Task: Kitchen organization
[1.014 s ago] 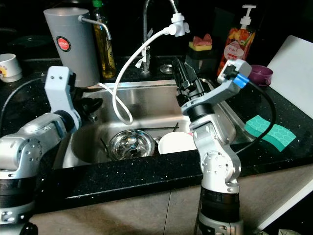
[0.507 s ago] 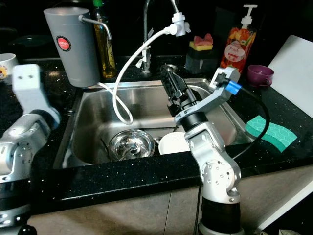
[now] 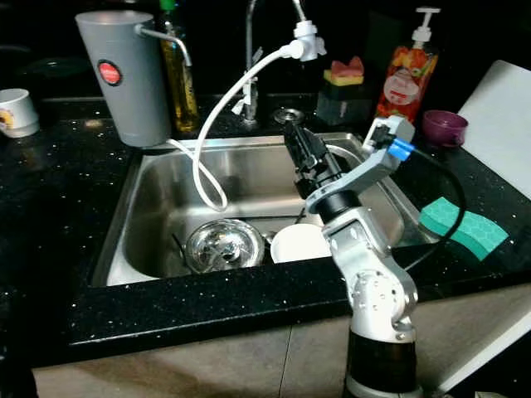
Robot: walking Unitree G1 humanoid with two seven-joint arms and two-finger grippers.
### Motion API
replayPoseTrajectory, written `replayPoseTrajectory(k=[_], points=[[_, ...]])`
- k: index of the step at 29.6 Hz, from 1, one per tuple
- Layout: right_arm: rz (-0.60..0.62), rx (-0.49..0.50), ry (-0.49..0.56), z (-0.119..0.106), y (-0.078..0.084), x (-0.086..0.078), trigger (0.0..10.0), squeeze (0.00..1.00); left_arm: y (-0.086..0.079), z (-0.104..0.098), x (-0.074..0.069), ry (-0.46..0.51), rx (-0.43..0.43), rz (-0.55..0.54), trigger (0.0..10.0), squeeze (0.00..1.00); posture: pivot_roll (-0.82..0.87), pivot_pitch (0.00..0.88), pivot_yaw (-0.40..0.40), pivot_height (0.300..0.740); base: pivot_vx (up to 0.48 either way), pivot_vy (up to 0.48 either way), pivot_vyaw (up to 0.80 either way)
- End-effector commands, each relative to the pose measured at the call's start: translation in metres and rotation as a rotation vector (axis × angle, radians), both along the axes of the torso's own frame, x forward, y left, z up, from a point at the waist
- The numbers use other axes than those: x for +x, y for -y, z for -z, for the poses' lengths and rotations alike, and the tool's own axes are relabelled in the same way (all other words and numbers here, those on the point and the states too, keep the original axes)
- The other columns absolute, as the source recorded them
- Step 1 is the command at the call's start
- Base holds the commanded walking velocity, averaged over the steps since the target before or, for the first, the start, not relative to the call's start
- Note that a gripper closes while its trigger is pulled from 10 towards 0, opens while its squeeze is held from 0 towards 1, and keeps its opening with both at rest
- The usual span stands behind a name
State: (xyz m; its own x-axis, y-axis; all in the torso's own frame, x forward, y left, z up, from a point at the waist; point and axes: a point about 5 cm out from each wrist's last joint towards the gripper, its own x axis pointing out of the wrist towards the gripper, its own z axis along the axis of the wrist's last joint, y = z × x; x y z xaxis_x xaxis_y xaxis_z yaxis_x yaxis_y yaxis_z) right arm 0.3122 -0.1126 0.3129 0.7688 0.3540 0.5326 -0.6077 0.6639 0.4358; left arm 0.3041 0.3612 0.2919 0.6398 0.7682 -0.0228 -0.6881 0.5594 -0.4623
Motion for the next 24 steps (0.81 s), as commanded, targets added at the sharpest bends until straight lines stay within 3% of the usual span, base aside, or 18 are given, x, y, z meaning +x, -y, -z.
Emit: replayPoseTrajectory(k=[1, 5, 12, 16, 24], points=[[0.006, 0.000, 0.014, -0.002, 0.002, 0.001, 10.0, 0.00, -0.013, 0.005, -0.008, 0.029, -0.080, -0.073, 10.0, 0.00, 0.11, 0.166, -0.036, 0.740, 0.000, 0.000, 0.00], [0.000, -0.003, 0.016, -0.002, 0.001, 0.002, 10.0, 0.00, -0.028, 0.013, -0.018, 0.038, -0.151, -0.158, 10.0, 0.00, 0.12, 0.169, -0.033, 0.740, 0.000, 0.000, 0.00], [-0.013, -0.003, 0.011, 0.000, -0.002, 0.004, 10.0, 0.00, -0.059, -0.002, -0.044, 0.071, -0.094, -0.324, 10.0, 0.00, 0.16, 0.172, -0.038, 0.740, 0.000, 0.000, 0.00], [-0.025, 0.001, 0.014, 0.000, -0.005, 0.005, 10.0, 0.00, -0.075, -0.002, -0.059, 0.083, -0.132, -0.419, 10.0, 0.00, 0.17, 0.171, -0.040, 0.740, 0.000, 0.000, 0.00], [-0.035, 0.001, 0.017, 0.000, -0.007, 0.006, 10.0, 0.00, -0.089, 0.009, -0.070, 0.083, -0.209, -0.499, 10.0, 0.00, 0.17, 0.168, -0.044, 0.740, 0.000, 0.000, 0.00]])
